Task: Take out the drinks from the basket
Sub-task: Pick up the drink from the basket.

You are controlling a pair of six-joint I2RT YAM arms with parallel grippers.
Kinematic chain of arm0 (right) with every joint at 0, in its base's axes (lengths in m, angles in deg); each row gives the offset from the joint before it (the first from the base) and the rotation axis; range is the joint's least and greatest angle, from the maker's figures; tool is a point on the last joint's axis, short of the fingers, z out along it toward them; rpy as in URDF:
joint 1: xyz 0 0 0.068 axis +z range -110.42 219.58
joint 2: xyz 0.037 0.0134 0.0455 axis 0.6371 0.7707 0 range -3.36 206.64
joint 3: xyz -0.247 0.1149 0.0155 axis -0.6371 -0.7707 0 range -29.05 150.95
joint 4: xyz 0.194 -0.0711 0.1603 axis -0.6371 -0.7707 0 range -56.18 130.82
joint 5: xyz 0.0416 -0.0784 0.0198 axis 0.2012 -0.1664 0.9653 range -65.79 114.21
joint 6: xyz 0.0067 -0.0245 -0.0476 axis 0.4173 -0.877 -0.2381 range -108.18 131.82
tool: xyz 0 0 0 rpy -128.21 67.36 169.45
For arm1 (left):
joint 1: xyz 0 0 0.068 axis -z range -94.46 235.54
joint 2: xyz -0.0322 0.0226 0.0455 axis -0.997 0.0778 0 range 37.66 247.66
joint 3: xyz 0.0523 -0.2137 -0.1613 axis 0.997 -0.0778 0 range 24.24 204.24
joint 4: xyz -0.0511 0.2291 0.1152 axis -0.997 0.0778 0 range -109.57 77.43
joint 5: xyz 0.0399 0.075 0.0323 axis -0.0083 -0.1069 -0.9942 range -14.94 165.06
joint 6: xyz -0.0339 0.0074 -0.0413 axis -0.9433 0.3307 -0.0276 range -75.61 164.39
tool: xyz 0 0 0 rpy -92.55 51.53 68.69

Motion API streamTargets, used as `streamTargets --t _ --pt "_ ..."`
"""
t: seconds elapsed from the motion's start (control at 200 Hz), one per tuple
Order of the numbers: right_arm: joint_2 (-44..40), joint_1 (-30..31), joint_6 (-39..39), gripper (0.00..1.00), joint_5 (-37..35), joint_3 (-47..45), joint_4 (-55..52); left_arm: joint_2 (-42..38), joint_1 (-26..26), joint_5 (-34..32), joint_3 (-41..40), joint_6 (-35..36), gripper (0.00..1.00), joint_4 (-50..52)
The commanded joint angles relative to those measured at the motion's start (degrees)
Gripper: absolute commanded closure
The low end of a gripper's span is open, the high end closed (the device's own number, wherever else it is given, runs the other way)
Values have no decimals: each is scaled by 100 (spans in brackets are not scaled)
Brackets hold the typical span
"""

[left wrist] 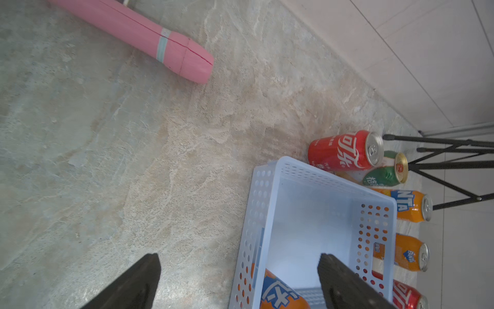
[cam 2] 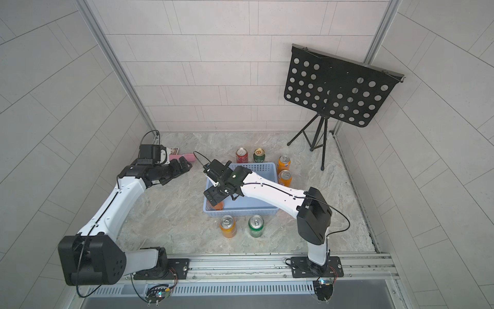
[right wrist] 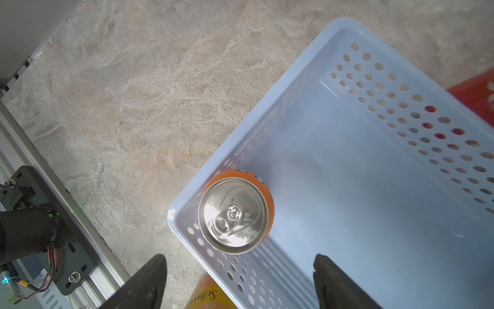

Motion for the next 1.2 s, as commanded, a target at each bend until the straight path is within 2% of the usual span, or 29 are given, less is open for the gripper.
streamTargets --t 0.0,0.215,0.515,0.891,1.046,1.191 --pt "172 24 15 11 51 276 -283 -10 -198 283 -77 42 0 14" --pt "606 24 -28 11 -27 574 -429 156 -258 627 -39 53 0 -21" --pt "958 41 -92 11 -9 846 -587 152 -269 705 -74 34 0 -102" --pt "1163 76 -26 13 -9 656 -523 146 -280 705 -95 13 0 -117" --pt "1229 78 5 20 -59 656 -491 151 -280 700 -104 16 0 -115" --pt "1216 81 14 32 -8 638 -491 161 -279 713 -104 15 0 -121"
